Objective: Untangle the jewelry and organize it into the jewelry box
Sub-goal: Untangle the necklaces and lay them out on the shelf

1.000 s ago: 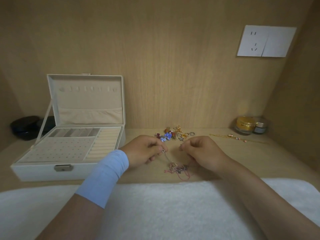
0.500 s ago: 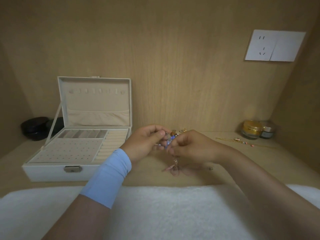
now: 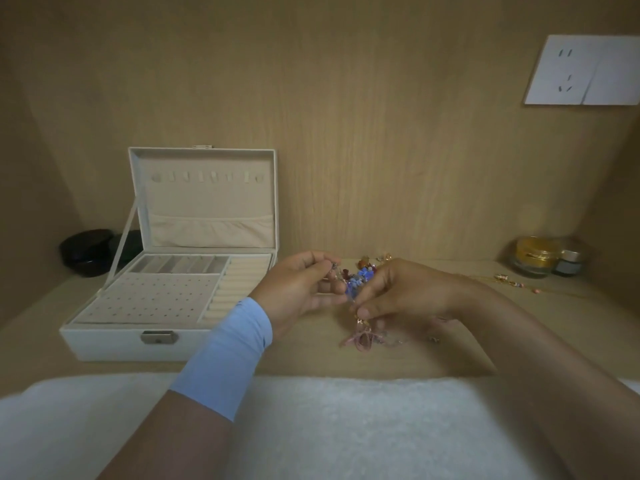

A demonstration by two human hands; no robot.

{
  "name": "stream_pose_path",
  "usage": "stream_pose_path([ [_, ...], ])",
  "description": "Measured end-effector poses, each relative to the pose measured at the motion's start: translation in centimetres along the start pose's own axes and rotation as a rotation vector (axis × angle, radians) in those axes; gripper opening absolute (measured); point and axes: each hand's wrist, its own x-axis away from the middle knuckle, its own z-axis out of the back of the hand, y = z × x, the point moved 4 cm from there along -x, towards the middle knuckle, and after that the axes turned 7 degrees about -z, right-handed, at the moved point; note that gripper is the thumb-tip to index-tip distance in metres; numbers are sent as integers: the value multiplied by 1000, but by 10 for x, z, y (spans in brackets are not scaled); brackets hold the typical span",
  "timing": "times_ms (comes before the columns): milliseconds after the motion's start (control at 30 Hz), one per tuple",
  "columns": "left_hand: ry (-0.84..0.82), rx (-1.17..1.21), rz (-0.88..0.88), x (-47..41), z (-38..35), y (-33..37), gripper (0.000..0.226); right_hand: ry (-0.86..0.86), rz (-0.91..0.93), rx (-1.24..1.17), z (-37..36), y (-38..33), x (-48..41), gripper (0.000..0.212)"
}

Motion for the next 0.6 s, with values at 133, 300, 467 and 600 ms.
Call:
stream_pose_path([
  [133,-16,-37,68,1,-6,-6,19,-15,-12,-37,1,0,-1,13],
  [300,-7,125,119,1,-8,-10,21,-57,1,7,0,-1,-1,10],
  [467,79,276,169,-1,-8,-12,20,-4,30,2,5,0,-2,7],
  [600,134,253,169,-2,-6,-13,19,-44,57,-46,10,-3,2,10],
])
